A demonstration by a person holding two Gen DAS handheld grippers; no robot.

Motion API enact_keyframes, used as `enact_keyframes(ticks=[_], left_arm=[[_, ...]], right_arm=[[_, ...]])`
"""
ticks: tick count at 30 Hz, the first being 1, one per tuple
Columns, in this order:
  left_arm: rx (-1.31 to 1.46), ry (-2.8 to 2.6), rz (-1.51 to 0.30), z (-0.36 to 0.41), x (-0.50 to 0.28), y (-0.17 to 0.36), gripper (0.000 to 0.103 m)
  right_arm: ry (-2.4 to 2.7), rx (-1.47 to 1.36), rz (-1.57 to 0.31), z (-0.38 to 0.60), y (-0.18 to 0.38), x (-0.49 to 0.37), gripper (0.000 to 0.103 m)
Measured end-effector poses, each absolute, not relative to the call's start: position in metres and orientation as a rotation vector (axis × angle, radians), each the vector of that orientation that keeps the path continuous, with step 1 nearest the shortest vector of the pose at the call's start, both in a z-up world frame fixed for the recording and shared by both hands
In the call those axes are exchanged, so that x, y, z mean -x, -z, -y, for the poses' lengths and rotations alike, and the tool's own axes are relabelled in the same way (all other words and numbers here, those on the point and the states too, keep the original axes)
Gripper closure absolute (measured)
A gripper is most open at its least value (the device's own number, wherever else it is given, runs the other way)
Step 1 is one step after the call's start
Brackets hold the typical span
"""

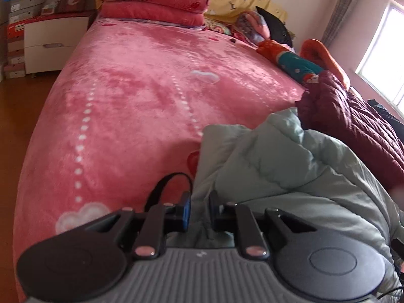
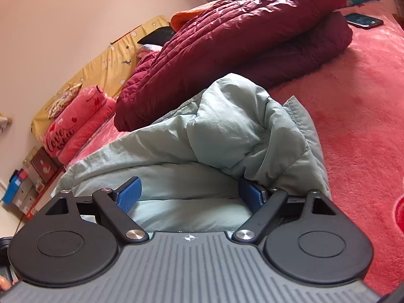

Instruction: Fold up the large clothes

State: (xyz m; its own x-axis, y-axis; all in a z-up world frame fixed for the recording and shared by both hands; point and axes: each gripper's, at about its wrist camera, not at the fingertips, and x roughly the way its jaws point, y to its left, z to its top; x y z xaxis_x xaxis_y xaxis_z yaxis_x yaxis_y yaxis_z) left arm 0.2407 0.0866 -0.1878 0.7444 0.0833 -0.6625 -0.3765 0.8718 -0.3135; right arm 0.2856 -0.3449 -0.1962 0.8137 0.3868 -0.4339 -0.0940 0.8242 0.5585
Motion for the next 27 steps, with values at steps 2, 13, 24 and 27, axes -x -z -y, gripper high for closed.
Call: enact_keyframes(ticks=[2,13,24,27], left_arm=[[0.422,-0.286,-0.659,-0.084,-0.237,0.177,0.088],[0.294,0.244,-0.589,-0.009,-0.290,0.133,0.082],[0.265,0.041,-0.642,-0.023,-0.338,0.184,0.082],[0.238,0.014,-0.638,-0.024,-0.334,0.193,0.082]], right_arm=[[-0.271,-0.510,-0.575,0.342,0.195,-0.285,0.000],[-0.276,-0.459,-0.583,0.340,0.194,-0.288,0.000],[-0.285,-0.480,-0.544,0.343,0.176,-0.289,0.000],[-0.279,-0.454,-0.489,0.340,0.168,-0.290,0.000]])
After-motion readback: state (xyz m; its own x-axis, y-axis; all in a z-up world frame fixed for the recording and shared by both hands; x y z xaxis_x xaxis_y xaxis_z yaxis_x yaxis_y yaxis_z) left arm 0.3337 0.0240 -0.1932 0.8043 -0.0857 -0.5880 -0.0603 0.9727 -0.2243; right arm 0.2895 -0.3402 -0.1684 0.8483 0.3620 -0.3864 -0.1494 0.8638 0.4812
